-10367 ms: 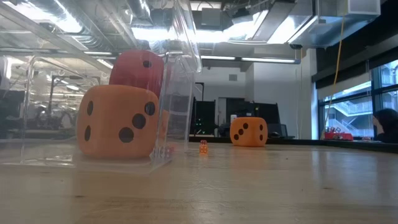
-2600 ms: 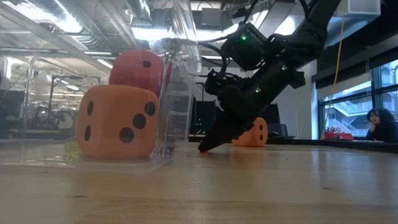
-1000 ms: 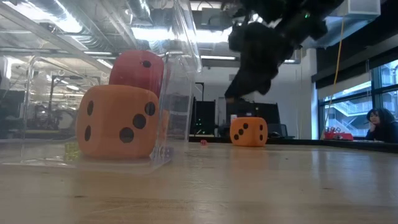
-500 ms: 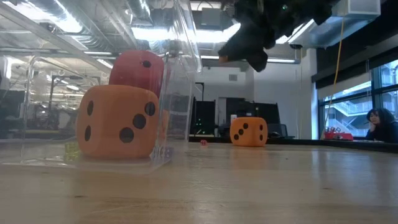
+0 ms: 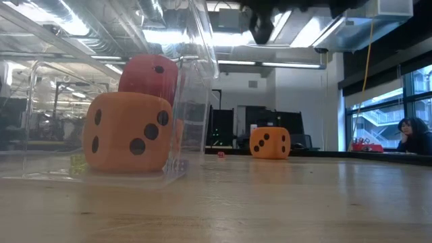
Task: Pick & Place Dice
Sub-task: Put the small orange die on the bin
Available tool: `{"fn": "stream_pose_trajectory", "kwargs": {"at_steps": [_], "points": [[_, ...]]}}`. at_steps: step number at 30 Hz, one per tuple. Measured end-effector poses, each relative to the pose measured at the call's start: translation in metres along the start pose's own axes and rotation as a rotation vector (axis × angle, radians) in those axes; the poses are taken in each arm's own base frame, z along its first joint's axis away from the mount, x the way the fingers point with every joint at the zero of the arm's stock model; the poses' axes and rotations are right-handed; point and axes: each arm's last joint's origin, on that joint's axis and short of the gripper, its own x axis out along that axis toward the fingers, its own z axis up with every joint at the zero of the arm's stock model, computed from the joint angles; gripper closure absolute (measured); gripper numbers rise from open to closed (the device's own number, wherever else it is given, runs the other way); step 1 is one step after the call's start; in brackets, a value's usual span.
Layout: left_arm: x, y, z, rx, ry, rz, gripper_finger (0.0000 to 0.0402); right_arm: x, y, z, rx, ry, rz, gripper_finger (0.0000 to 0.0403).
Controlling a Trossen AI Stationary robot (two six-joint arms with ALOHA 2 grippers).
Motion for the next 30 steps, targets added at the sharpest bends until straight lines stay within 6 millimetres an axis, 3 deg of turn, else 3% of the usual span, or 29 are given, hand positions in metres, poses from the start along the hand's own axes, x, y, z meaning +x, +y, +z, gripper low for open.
{"fn": "stream_pose_trajectory", "kwargs": {"at_steps": [17,25,30], "points": [[0.000,0.001,0.000,0.006,-0.013,0.025,0.0263,0.019,-0.008,-0.010,0.069,-0.014,0.057,0.0354],[0.001,0.001,0.000,0.009,-0.014,0.027,0.0263,0.027,0.003,0.019,-0.033,0.100,-0.008,0.0354],[0.001,0.001,0.000,0.002,-0.014,0.027,0.0263,0.040,0.000,0.025,-0.040,0.171,-0.023,0.0354]]}}
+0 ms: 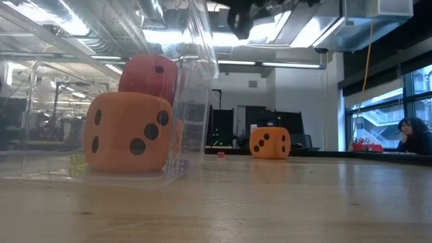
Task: Pick & Place Dice
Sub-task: Put the small orange die on the bin
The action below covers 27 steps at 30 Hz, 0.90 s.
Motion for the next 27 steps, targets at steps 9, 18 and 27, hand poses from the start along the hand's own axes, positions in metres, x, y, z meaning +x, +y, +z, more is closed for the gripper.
{"fn": "stream_pose_trajectory", "kwargs": {"at_steps": [9,18,27], "points": [[0.000,0.000,0.000,-0.001,0.001,-0.001,0.0263,0.031,-0.013,-0.016,0.016,0.138,-0.016,0.0354],[0.000,0.000,0.000,0.008,0.001,0.000,0.0263,0.031,-0.022,-0.025,-0.057,0.210,-0.129,0.0354],[0.000,0.000,0.000,0.010,0.002,-0.001,0.0263,0.037,-0.026,-0.033,-0.073,0.238,-0.179,0.0354]]}}
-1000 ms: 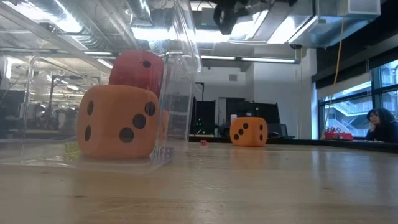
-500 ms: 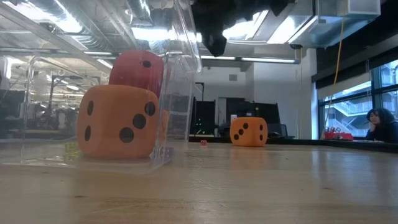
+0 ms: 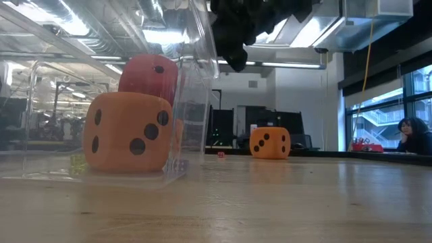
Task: Pick & Place Dice
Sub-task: Put the small orange die on the bin
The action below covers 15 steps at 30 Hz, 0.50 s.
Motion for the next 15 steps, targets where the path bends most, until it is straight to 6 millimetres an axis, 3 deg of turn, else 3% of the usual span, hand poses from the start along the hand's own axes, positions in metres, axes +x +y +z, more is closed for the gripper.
{"fn": "stream_pose_trajectory", "kwargs": {"at_steps": [7,15], "points": [[0.0000,0.0000,0.0000,-0.003,0.000,-0.001,0.0263,0.0118,-0.0026,-0.0076,-0.002,0.036,-0.004,0.0354],[0.0000,0.0000,0.0000,-0.002,0.001,-0.001,0.0263,0.0120,-0.0020,-0.0078,-0.012,0.033,-0.009,0.0354]]}}
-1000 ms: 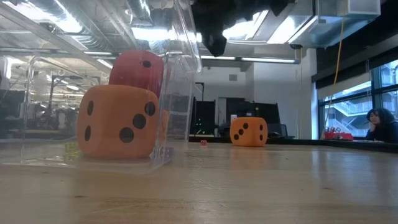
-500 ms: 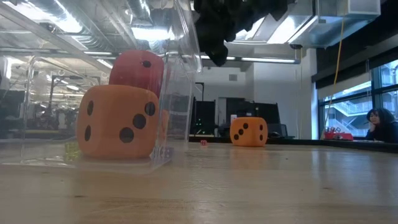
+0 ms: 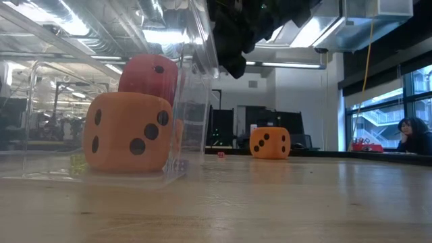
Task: Pick & Place Dice
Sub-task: Put the small orange die on the bin, then put the large orange die in the bin
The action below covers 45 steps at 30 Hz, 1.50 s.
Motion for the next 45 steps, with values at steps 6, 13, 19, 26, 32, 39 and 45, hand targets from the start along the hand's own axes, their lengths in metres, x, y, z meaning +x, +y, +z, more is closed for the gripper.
{"fn": "stream_pose_trajectory", "kwargs": {"at_steps": [6,13,19,26,32,39,45], "points": [[0.0000,0.0000,0.0000,0.000,0.000,-0.001,0.0263,0.0000,0.0000,-0.0001,0.000,0.001,0.000,0.0354],[0.0000,0.0000,0.0000,0.002,0.000,-0.001,0.0263,0.0000,0.0000,-0.0001,-0.004,0.001,0.000,0.0354],[0.0000,0.0000,0.0001,0.000,0.000,-0.001,0.0263,-0.0001,0.0000,0.0000,-0.003,0.001,0.000,0.0354],[0.0000,-0.0001,0.0001,0.000,0.000,-0.001,0.0263,-0.0001,-0.0007,0.0001,0.000,-0.004,-0.023,0.0308],[0.0000,-0.0006,-0.0003,0.000,0.011,-0.019,0.0263,-0.0001,-0.0007,0.0003,0.000,-0.007,-0.025,0.0287],[0.0000,-0.0007,-0.0003,0.001,0.013,-0.023,0.0263,-0.0003,-0.0005,0.0011,-0.020,-0.014,-0.023,0.0277],[0.0000,-0.0007,-0.0004,0.001,0.013,-0.024,0.0263,-0.0004,-0.0001,0.0019,-0.022,-0.021,-0.015,0.0229]]}}
